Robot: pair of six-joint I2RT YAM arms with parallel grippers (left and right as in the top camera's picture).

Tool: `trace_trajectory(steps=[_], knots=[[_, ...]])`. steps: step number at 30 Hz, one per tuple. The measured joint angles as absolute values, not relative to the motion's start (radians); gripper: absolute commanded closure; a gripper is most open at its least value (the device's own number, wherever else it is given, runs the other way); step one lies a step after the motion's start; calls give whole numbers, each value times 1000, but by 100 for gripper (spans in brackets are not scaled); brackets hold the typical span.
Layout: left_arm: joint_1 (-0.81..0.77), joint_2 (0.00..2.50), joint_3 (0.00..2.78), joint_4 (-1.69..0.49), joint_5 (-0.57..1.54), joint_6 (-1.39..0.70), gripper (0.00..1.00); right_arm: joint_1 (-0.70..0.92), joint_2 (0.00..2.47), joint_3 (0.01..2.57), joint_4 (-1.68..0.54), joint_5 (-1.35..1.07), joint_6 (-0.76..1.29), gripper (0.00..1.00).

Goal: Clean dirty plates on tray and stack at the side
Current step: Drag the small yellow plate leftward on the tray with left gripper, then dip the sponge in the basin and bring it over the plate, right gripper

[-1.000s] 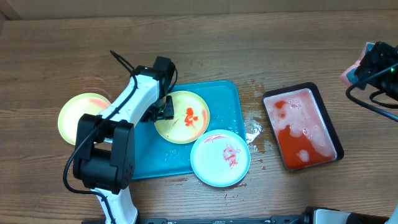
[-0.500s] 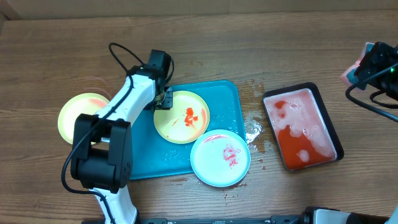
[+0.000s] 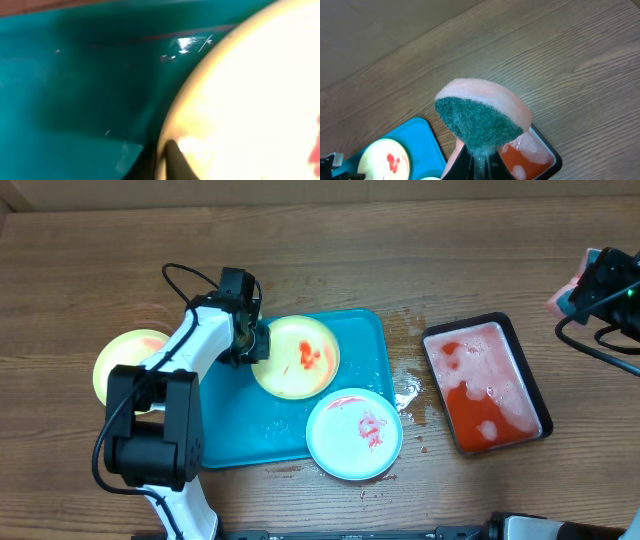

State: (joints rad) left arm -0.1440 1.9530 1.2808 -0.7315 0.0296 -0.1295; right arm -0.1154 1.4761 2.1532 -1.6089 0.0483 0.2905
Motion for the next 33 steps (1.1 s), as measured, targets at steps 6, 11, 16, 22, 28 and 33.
trace_trajectory(steps=[6, 11, 16, 22, 28, 33], knots=[[-144, 1953, 1280, -733, 34, -124, 96, -115, 1476, 2153, -1609, 19, 290, 96], [-144, 1952, 1280, -754, 14, -183, 96, -115, 1483, 2152, -1616, -68, 285, 96], [-144, 1952, 1280, -763, 11, -212, 96, -85, 1501, 2106, -1610, -177, 257, 96], [-141, 1952, 1280, -762, 38, -206, 96, 37, 1562, 1945, -1546, -239, 219, 96], [-137, 1952, 1275, -750, 107, -169, 96, 200, 1613, 1762, -1384, -278, 205, 96], [-134, 1952, 1261, -734, 185, -128, 96, 321, 1649, 1689, -1280, -337, 204, 96]])
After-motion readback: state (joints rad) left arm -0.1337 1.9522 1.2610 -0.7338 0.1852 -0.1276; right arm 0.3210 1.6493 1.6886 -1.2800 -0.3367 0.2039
